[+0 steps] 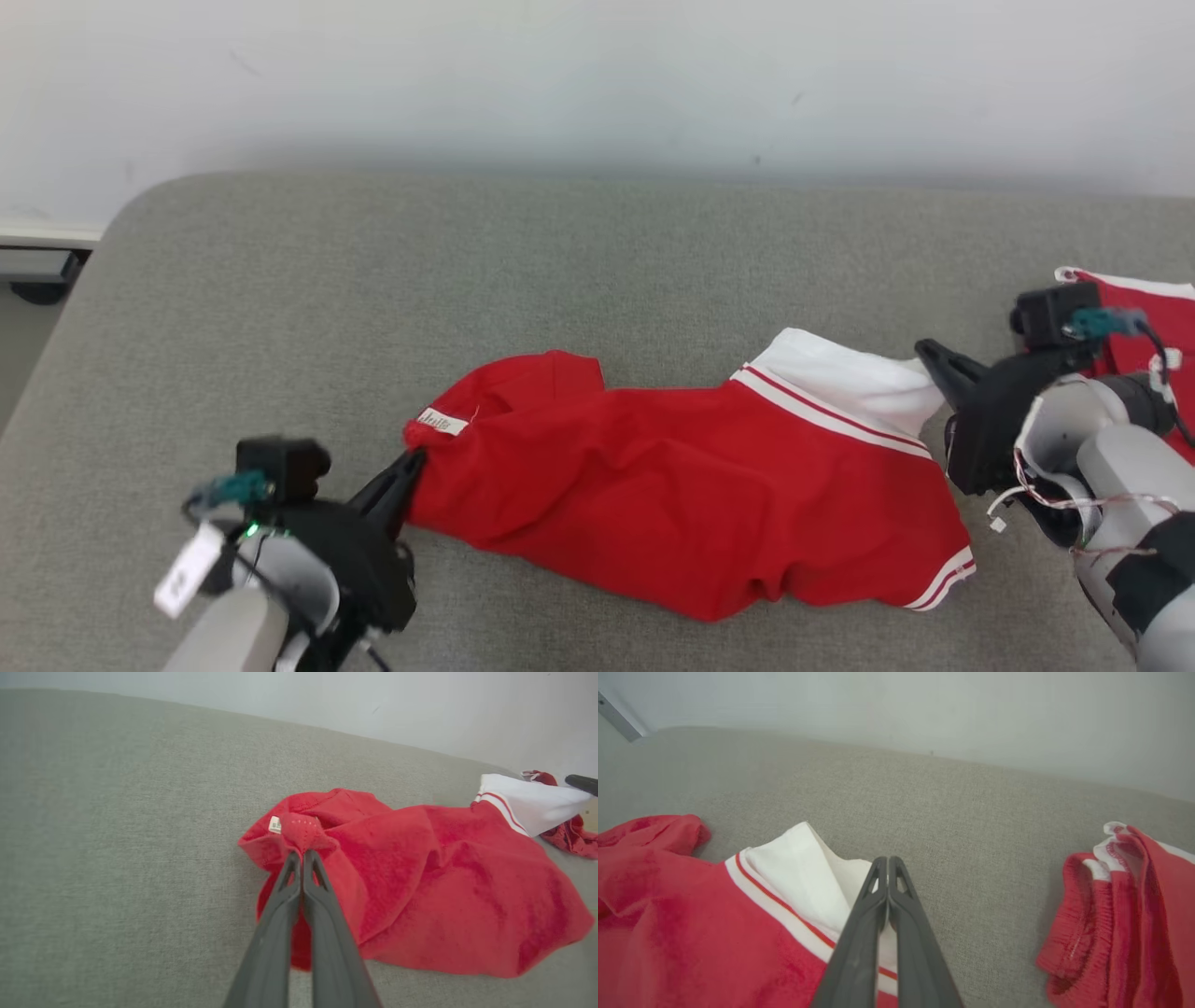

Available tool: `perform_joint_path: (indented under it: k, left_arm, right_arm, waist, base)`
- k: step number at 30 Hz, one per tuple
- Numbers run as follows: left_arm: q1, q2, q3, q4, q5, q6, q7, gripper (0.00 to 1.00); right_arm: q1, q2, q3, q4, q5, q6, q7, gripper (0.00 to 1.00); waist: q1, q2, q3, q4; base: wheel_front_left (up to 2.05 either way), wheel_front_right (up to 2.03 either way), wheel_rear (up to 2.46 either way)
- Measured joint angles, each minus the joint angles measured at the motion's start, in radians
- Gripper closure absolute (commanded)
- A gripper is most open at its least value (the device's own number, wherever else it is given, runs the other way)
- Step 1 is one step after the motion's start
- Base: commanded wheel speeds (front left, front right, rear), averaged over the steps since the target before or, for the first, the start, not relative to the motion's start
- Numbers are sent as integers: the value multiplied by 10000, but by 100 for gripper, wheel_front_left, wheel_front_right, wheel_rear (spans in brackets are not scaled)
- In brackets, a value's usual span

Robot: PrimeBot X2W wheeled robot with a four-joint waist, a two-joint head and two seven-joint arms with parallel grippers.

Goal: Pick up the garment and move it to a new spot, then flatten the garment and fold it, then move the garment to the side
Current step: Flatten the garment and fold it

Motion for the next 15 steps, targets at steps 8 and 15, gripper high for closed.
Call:
perform_joint_path:
  k: [8, 15]
  left_arm:
    - [-3031, 345, 201, 621, -1969, -155, 3152, 100]
    - [-8322, 267, 2205, 38, -1820, 27, 1622, 100]
  right_arm:
    - [-3294, 115, 594, 663, 15, 65, 2824, 100]
    - [-8101, 148, -570, -35, -1068, -516, 794, 100]
  waist:
    - [2, 1, 803, -222]
    - [3, 0, 1733, -430]
  base:
    - [0, 0, 0]
    - [0, 0, 0]
